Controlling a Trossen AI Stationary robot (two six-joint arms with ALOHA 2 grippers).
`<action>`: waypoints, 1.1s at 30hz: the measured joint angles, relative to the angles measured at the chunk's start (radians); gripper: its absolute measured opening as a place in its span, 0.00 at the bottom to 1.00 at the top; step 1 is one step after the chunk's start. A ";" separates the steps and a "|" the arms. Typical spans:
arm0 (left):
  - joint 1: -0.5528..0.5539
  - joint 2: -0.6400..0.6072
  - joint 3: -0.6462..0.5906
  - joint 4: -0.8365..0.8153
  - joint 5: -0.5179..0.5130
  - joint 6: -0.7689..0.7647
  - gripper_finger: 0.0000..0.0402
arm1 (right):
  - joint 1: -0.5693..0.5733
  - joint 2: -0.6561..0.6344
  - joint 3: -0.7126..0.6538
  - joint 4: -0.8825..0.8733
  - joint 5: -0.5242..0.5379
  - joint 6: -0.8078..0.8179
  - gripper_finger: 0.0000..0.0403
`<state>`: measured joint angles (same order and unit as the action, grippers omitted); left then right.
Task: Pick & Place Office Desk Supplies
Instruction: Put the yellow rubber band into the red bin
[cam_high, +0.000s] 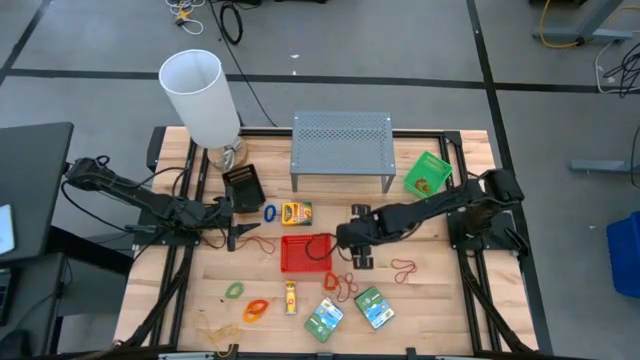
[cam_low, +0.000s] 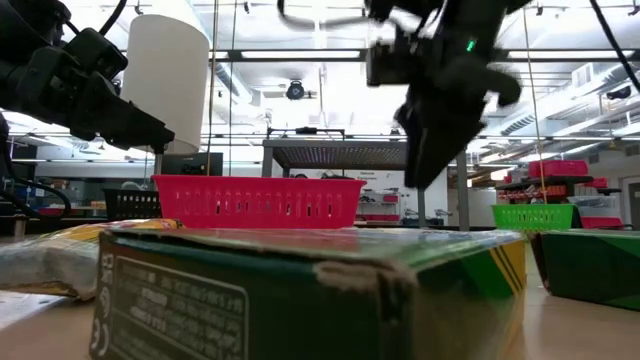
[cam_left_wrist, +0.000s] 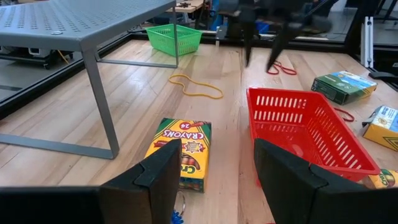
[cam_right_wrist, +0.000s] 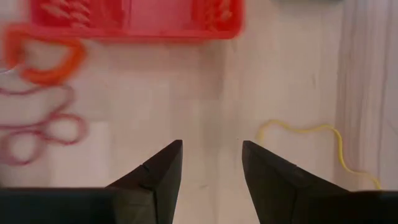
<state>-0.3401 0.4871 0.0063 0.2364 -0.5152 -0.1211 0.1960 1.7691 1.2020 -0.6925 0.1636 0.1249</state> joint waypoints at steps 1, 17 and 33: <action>0.000 0.000 0.000 0.001 0.000 0.001 0.51 | -0.014 0.002 -0.013 0.005 -0.004 -0.016 0.43; 0.000 0.017 0.000 0.023 0.000 0.001 0.51 | -0.124 0.000 -0.168 0.191 -0.051 -0.133 0.43; 0.000 0.017 0.000 0.027 0.000 0.009 0.51 | -0.174 0.072 -0.164 0.228 -0.071 -0.212 0.43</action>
<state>-0.3405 0.5041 0.0067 0.2634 -0.5156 -0.1120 0.0219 1.8413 1.0376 -0.4648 0.0930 -0.0875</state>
